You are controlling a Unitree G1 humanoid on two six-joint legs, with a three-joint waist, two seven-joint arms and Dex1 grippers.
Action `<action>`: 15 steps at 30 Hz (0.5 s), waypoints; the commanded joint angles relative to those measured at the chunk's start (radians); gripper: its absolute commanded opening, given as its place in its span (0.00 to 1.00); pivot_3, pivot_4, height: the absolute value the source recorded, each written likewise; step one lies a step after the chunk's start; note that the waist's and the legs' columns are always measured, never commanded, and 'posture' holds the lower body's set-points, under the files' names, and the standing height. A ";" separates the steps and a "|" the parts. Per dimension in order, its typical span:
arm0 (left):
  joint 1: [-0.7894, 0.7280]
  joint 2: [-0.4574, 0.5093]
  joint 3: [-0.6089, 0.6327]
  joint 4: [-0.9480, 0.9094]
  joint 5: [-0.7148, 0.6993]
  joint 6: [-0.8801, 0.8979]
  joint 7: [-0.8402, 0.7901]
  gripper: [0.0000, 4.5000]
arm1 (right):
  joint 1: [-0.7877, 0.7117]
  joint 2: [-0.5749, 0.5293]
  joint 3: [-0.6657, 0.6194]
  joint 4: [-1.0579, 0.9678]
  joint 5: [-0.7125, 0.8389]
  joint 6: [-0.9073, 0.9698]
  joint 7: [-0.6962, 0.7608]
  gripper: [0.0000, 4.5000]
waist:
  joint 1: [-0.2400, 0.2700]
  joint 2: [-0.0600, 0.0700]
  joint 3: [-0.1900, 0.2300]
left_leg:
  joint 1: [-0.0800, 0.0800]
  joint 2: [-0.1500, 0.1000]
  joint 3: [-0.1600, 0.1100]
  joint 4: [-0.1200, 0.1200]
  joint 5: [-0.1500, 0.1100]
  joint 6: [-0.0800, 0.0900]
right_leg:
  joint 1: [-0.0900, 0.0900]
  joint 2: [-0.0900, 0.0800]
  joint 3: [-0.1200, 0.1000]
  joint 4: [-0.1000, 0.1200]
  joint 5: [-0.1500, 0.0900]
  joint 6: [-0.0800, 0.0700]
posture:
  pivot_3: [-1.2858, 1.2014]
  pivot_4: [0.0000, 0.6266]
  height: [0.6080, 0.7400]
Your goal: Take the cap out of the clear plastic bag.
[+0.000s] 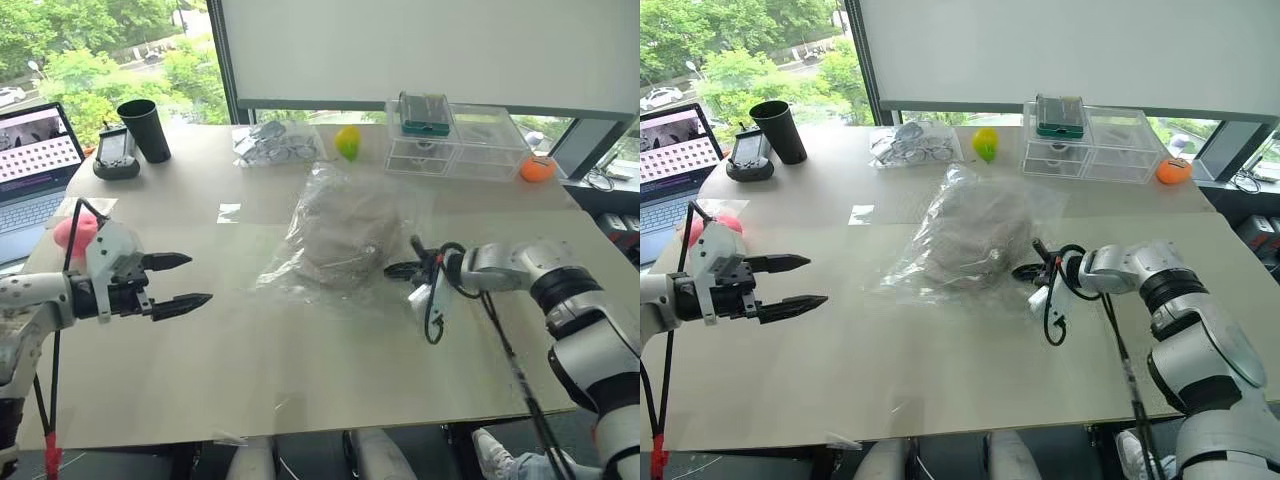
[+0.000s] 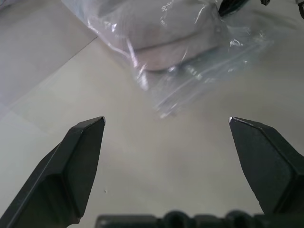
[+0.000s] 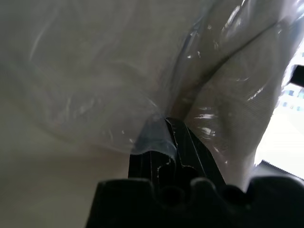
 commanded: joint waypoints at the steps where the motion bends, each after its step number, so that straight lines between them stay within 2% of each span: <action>1: -0.007 0.007 0.018 -0.029 -0.012 0.006 0.001 1.00 | -0.028 -0.009 -0.017 0.054 0.052 0.102 0.075 0.01 | 0.000 0.000 0.000 | 0.000 0.000 0.000 0.000 0.000 0.000 | 0.001 0.000 0.000 0.000 0.000 0.000 | 0.52 0.24 1.00; 8: -0.014 0.006 0.007 -0.022 -0.009 0.005 -0.004 1.00 | -0.013 -0.007 -0.019 0.040 0.125 0.129 0.142 0.01 | 0.000 0.000 0.000 | 0.002 0.000 0.000 0.000 0.000 0.000 | 0.002 0.000 0.000 0.000 0.000 0.000 | 0.52 0.24 1.00; 12: -0.017 0.008 0.007 -0.020 -0.010 0.005 -0.009 1.00 | 0.001 -0.007 -0.033 0.035 0.197 0.100 0.209 0.24 | 0.000 0.000 0.000 | 0.002 0.000 0.000 0.000 0.000 0.000 | 0.002 0.000 0.000 0.000 0.000 0.000 | 0.52 0.24 1.00; 15: -0.019 0.008 0.006 -0.017 -0.009 0.003 -0.011 1.00 | 0.003 -0.012 -0.029 0.005 0.216 0.077 0.201 0.48 | 0.000 0.000 0.000 | 0.002 0.000 0.000 0.000 0.000 0.000 | 0.002 0.000 0.000 0.000 0.000 0.000 | 0.52 0.24 1.00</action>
